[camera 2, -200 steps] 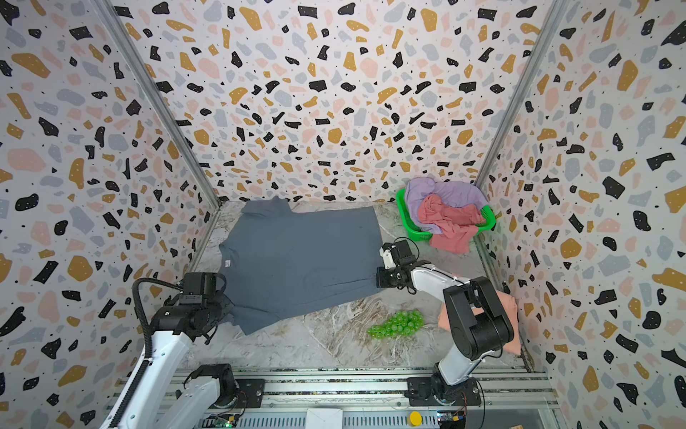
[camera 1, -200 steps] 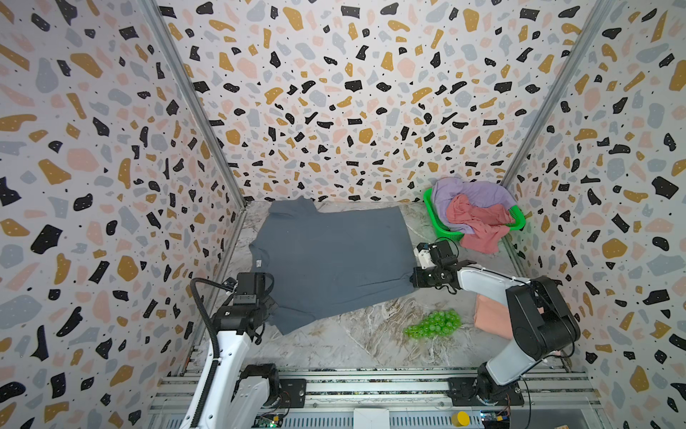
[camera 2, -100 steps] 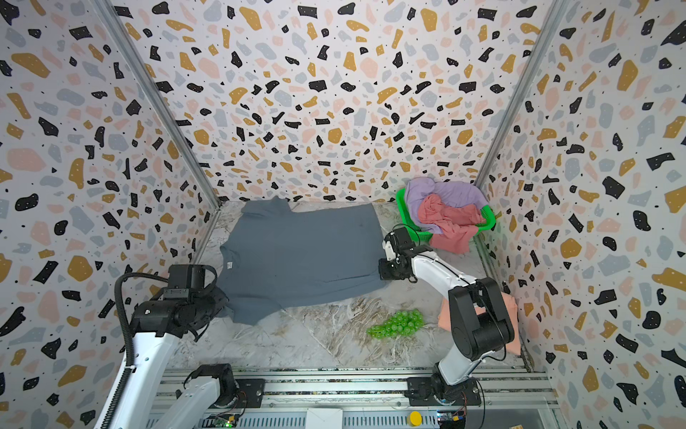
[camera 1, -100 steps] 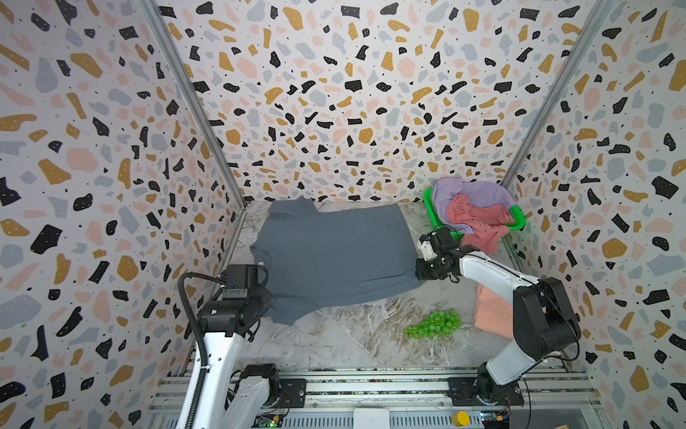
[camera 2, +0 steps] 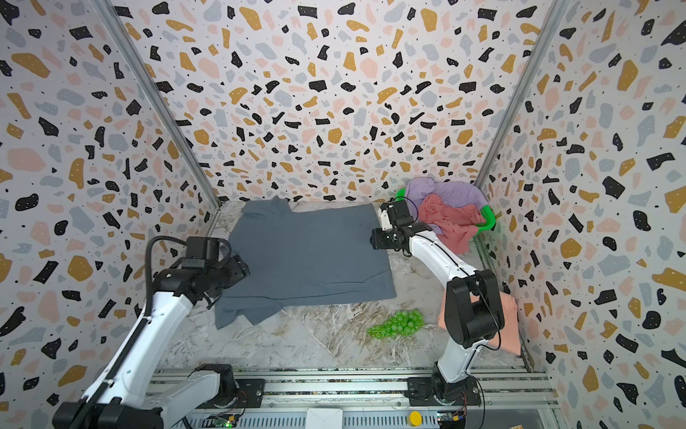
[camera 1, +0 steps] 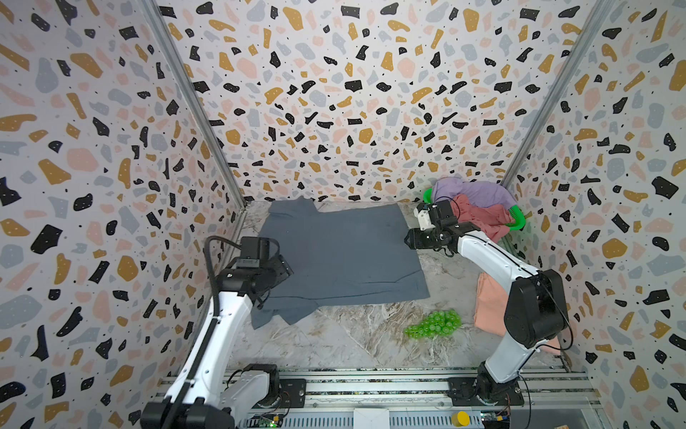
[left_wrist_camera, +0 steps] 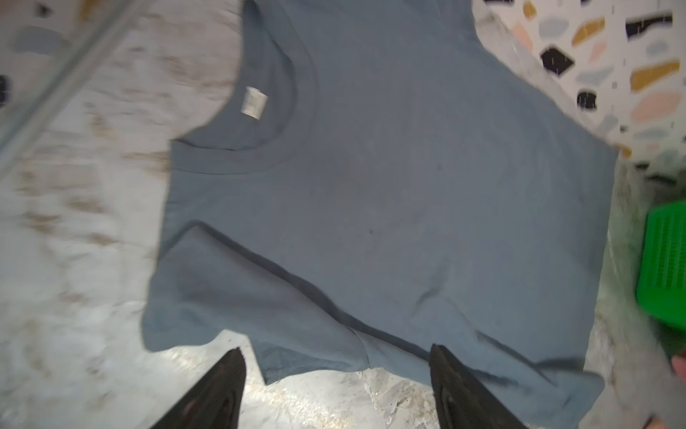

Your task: Fold and stack the t-shirts

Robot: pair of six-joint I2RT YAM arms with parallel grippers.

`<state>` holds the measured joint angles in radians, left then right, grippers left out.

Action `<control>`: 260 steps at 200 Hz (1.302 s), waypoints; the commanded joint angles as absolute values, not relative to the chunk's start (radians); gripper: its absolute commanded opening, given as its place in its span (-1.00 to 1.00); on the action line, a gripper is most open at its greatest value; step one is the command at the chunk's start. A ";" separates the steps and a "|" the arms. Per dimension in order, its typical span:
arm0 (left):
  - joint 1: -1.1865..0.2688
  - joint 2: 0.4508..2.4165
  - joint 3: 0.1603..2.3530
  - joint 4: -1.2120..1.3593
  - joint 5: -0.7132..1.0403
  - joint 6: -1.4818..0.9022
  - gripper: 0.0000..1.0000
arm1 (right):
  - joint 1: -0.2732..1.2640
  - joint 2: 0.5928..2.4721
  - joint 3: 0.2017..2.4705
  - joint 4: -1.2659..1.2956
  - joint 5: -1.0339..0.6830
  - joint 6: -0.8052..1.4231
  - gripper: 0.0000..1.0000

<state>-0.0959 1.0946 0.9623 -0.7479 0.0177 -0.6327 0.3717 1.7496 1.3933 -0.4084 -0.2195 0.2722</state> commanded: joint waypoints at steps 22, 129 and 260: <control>-0.239 1.260 0.885 -0.588 0.167 -0.491 0.57 | 0.450 1.909 1.504 -0.370 -0.328 0.263 0.02; -0.291 1.197 0.519 -0.350 0.013 -0.594 0.73 | 0.479 2.002 1.459 -0.275 -0.368 0.279 0.16; -0.448 0.780 0.199 -0.337 0.441 -1.037 0.82 | 0.416 2.074 1.500 -0.364 -0.328 0.211 0.16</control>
<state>-0.4366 0.8406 0.2523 -0.2096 0.2581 -0.8730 0.4358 2.0617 1.4502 -0.3111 -0.3447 0.2409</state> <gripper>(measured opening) 0.907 0.580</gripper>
